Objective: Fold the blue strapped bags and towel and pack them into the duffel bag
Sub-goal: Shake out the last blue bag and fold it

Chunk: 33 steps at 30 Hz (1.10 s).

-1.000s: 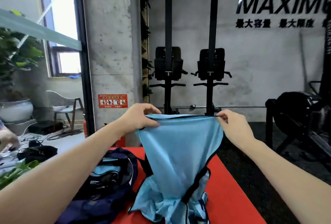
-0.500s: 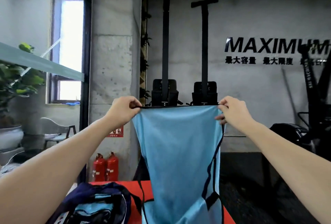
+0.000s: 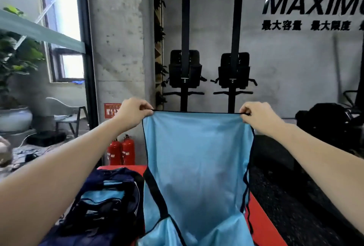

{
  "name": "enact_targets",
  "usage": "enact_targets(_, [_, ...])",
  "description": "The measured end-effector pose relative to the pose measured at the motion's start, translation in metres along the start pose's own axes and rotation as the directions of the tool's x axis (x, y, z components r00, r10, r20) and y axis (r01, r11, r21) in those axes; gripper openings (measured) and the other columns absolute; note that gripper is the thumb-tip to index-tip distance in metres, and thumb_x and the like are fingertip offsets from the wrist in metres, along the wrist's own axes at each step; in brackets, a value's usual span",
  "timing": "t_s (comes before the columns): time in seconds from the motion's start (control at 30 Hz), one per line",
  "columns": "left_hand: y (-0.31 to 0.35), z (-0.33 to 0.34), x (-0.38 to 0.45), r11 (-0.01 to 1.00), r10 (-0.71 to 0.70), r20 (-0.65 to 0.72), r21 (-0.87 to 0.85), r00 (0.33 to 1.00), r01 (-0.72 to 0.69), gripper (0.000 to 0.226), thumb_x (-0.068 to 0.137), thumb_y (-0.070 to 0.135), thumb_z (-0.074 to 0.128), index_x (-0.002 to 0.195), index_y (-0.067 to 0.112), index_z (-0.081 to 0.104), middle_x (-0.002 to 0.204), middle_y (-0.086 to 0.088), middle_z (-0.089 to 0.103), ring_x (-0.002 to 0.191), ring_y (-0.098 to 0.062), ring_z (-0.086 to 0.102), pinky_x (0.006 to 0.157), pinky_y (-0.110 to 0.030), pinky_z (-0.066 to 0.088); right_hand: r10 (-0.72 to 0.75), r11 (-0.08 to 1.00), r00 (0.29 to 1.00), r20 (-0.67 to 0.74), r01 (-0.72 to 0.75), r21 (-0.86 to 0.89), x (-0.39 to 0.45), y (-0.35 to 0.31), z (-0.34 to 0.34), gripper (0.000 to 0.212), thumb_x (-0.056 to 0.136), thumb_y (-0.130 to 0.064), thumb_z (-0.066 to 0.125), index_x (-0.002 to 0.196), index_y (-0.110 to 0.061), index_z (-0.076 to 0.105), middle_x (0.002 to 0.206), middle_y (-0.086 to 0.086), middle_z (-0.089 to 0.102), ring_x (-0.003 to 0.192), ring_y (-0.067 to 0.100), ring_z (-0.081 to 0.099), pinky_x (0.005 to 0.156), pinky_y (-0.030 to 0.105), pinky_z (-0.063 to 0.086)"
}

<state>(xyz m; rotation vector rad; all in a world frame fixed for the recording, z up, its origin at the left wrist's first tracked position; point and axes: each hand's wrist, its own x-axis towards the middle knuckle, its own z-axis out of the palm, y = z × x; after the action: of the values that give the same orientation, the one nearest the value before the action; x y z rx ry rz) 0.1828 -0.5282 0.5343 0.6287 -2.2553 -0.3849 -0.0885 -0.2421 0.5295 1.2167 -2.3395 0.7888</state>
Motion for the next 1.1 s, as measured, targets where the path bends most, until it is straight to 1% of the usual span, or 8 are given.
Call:
enact_targets(0.27, [-0.081, 0.116, -0.054, 0.987, -0.144, 0.135, 0.084, 0.98, 0.133, 0.017, 0.088, 0.01, 0.069, 0.096, 0.021, 0.078, 0.092, 0.003, 0.074, 0.089, -0.014, 0.064, 0.079, -0.022, 0.041, 0.041, 0.999, 0.988, 0.148, -0.042, 0.002, -0.049, 0.042, 0.14, 0.01, 0.087, -0.021, 0.063, 0.093, -0.023, 0.07, 0.092, -0.003, 0.069, 0.089, 0.022, 0.063, 0.081, 0.038, 0.054])
enact_targets(0.4, [-0.114, 0.166, -0.121, 0.973, -0.231, 0.268, 0.087, 0.935, 0.216, 0.015, 0.089, 0.013, 0.069, 0.096, 0.023, 0.077, 0.096, 0.006, 0.073, 0.089, -0.01, 0.062, 0.078, -0.02, 0.039, 0.051, 0.999, 0.966, 0.252, -0.044, -0.032, -0.11, 0.058, 0.197, 0.015, 0.079, -0.033, 0.052, 0.08, -0.028, 0.066, 0.082, -0.009, 0.066, 0.086, 0.022, 0.063, 0.076, 0.042, 0.054])
enact_targets(0.57, [-0.131, 0.207, -0.207, 0.971, -0.241, 0.458, 0.114, 0.856, 0.212, 0.011, 0.092, 0.018, 0.067, 0.093, 0.023, 0.077, 0.097, 0.005, 0.075, 0.095, -0.016, 0.067, 0.087, -0.025, 0.047, 0.157, 0.987, 0.903, 0.401, -0.136, -0.08, -0.187, 0.074, 0.236, 0.004, 0.084, -0.03, 0.066, 0.083, -0.03, 0.07, 0.094, -0.007, 0.069, 0.099, 0.022, 0.062, 0.083, 0.04, 0.052])
enact_targets(0.67, [-0.121, 0.217, -0.239, 0.957, -0.291, 0.489, 0.146, 0.822, 0.252, 0.013, 0.094, 0.028, 0.061, 0.093, 0.034, 0.073, 0.102, 0.015, 0.072, 0.104, -0.013, 0.064, 0.097, -0.039, 0.047, 0.161, 0.986, 0.919, 0.36, -0.162, -0.028, -0.214, 0.085, 0.242, 0.006, 0.086, -0.026, 0.069, 0.091, -0.028, 0.069, 0.107, -0.008, 0.066, 0.109, 0.024, 0.057, 0.089, 0.042, 0.049])
enact_targets(0.73, [-0.114, 0.221, -0.257, 0.955, -0.296, 0.413, 0.111, 0.861, 0.275, 0.017, 0.096, 0.025, 0.059, 0.099, 0.035, 0.073, 0.097, 0.022, 0.068, 0.105, -0.01, 0.062, 0.097, -0.042, 0.046, 0.164, 0.986, 0.954, 0.251, -0.169, -0.001, -0.231, 0.085, 0.243, 0.018, 0.085, -0.018, 0.071, 0.102, -0.024, 0.069, 0.117, -0.007, 0.063, 0.115, 0.026, 0.053, 0.092, 0.044, 0.047])
enact_targets(0.87, [-0.087, 0.225, -0.295, 0.975, -0.164, 0.261, -0.103, 0.951, 0.197, 0.021, 0.095, 0.014, 0.062, 0.105, 0.027, 0.074, 0.102, 0.024, 0.064, 0.108, -0.003, 0.059, 0.099, -0.025, 0.046, 0.072, 0.989, 0.996, 0.053, -0.078, 0.129, -0.273, 0.059, 0.242, 0.025, 0.084, -0.009, 0.07, 0.105, -0.022, 0.067, 0.111, -0.007, 0.063, 0.104, 0.021, 0.057, 0.089, 0.044, 0.049])
enact_targets(1.0, [-0.059, 0.23, -0.314, 0.97, 0.144, 0.319, -0.233, 0.937, -0.07, 0.037, 0.09, -0.004, 0.056, 0.111, 0.02, 0.074, 0.116, 0.011, 0.066, 0.12, -0.008, 0.05, 0.106, -0.013, 0.033, -0.074, 0.951, 0.958, 0.277, -0.016, 0.308, -0.311, 0.014, 0.246, 0.011, 0.09, -0.031, 0.062, 0.1, -0.03, 0.066, 0.098, -0.018, 0.062, 0.085, 0.002, 0.062, 0.077, 0.033, 0.053])
enact_targets(1.1, [-0.055, 0.236, -0.324, 0.962, 0.262, 0.486, -0.202, 0.834, -0.185, 0.057, 0.088, -0.007, 0.044, 0.122, 0.031, 0.069, 0.145, 0.005, 0.052, 0.14, -0.018, 0.032, 0.117, -0.035, 0.029, -0.241, 0.94, 0.833, 0.498, 0.071, 0.335, -0.324, -0.002, 0.251, 0.031, 0.084, -0.051, 0.051, 0.1, -0.031, 0.068, 0.098, -0.014, 0.066, 0.093, 0.006, 0.062, 0.085, 0.036, 0.052])
